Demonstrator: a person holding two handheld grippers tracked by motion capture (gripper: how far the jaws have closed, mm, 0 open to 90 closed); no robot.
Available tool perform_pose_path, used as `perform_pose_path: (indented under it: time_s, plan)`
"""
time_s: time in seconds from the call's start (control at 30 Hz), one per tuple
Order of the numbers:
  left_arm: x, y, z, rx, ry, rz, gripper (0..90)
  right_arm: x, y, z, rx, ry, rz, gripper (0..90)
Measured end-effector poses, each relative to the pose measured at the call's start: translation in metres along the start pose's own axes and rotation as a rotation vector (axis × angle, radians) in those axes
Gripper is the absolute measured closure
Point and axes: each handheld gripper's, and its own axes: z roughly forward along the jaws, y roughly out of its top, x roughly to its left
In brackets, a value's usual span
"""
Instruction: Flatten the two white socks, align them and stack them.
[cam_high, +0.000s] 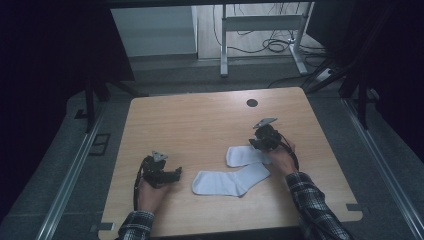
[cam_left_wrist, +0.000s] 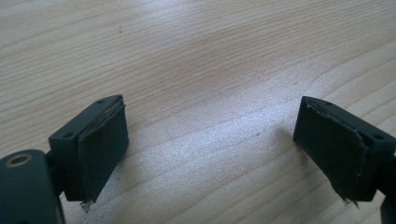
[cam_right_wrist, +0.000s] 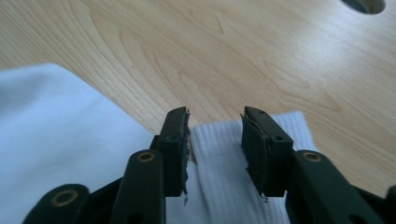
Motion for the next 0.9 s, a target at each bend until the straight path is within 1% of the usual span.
perform_pose_path:
  time_s: [0.03, 0.07, 0.1, 0.13, 0.17, 0.2, 0.23, 0.27, 0.3, 0.33, 0.4, 0.43, 0.47, 0.5, 0.53, 0.57, 0.6, 0.63, 0.67, 0.7, 0.73, 0.83, 0.87, 0.9]
  plan:
    - [0.000, 0.000, 0.000, 0.000, 0.000, 0.000, 10.1, 0.001, 0.000, 0.003, 0.006, -0.004, 0.000, 62.1]
    - [0.000, 0.000, 0.000, 0.000, 0.000, 0.001, 10.1, 0.001, -0.001, 0.006, 0.017, -0.008, 0.001, 65.8]
    - [0.000, 0.000, 0.000, 0.000, 0.000, 0.001, 10.1, 0.001, -0.001, 0.006, 0.017, -0.008, 0.001, 65.8]
    - [0.000, 0.000, 0.000, 0.000, 0.000, 0.001, 10.1, 0.001, -0.002, 0.006, 0.011, -0.018, 0.016, 77.4]
    - [0.000, 0.000, 0.000, 0.000, 0.000, 0.001, 10.1, 0.001, -0.002, 0.006, 0.011, -0.018, 0.016, 77.4]
    - [0.000, 0.000, 0.000, 0.000, 0.000, 0.000, 10.1, 0.001, -0.002, 0.006, 0.009, -0.019, 0.028, 79.9]
    - [0.000, 0.000, 0.000, 0.000, 0.000, 0.000, 10.1, -0.002, 0.000, 0.001, 0.006, -0.002, 0.049, 82.6]
    - [0.000, 0.000, 0.000, 0.000, 0.000, 0.000, 10.1, -0.004, 0.001, -0.003, -0.006, 0.002, 0.059, 82.4]
    - [0.000, 0.000, 0.000, 0.000, 0.000, 0.000, 10.1, -0.004, 0.001, -0.003, -0.006, 0.002, 0.059, 82.4]
    - [0.000, 0.000, 0.000, 0.000, 0.000, 0.000, 10.1, -0.006, 0.002, -0.009, -0.027, 0.004, 0.068, 82.3]
    - [0.000, 0.000, 0.000, 0.002, -0.001, 0.001, 10.1, -0.013, 0.004, -0.024, -0.062, 0.017, 0.092, 82.1]
    - [0.000, 0.000, 0.000, 0.002, -0.001, 0.001, 10.1, -0.021, 0.004, -0.039, -0.089, 0.006, 0.109, 82.0]
    - [0.000, 0.000, 0.000, 0.002, -0.001, 0.001, 10.1, -0.026, 0.003, -0.045, -0.096, 0.004, 0.123, 82.0]
    - [0.000, 0.000, 0.000, 0.002, -0.001, 0.001, 10.1, -0.026, 0.003, -0.045, -0.096, 0.004, 0.123, 82.0]
    - [0.000, 0.000, 0.000, 0.002, -0.001, 0.001, 10.1, -0.031, 0.001, -0.051, -0.101, 0.003, 0.135, 82.0]
    - [0.000, 0.000, 0.000, 0.002, -0.001, 0.001, 10.1, -0.037, -0.003, -0.058, -0.106, -0.005, 0.151, 81.9]
    - [0.000, 0.000, 0.000, 0.000, -0.002, 0.001, 10.1, -0.046, -0.011, -0.064, -0.103, -0.019, 0.168, 81.6]
    - [0.000, 0.000, 0.000, 0.000, -0.002, 0.001, 10.1, -0.050, -0.017, -0.067, -0.096, -0.025, 0.182, 80.9]
    - [0.000, 0.000, 0.000, 0.000, -0.002, 0.001, 10.1, -0.050, -0.017, -0.067, -0.096, -0.025, 0.182, 80.9]
    - [0.000, 0.000, 0.000, 0.000, -0.001, 0.002, 10.1, -0.055, -0.024, -0.068, -0.092, -0.030, 0.197, 79.2]
    - [0.001, 0.001, 0.000, 0.004, -0.002, 0.006, 10.1, -0.064, -0.038, -0.070, -0.074, -0.046, 0.234, 74.3]
    - [0.001, 0.002, 0.001, 0.008, 0.000, 0.004, 10.4, -0.076, -0.056, -0.077, -0.079, -0.070, 0.275, 69.2]
    - [0.000, 0.004, 0.002, 0.015, 0.000, 0.000, 10.4, -0.076, -0.056, -0.077, -0.079, -0.070, 0.275, 69.2]
    - [0.000, 0.008, 0.002, 0.032, 0.001, 0.000, 14.5, -0.082, -0.064, -0.083, -0.086, -0.081, 0.290, 67.4]
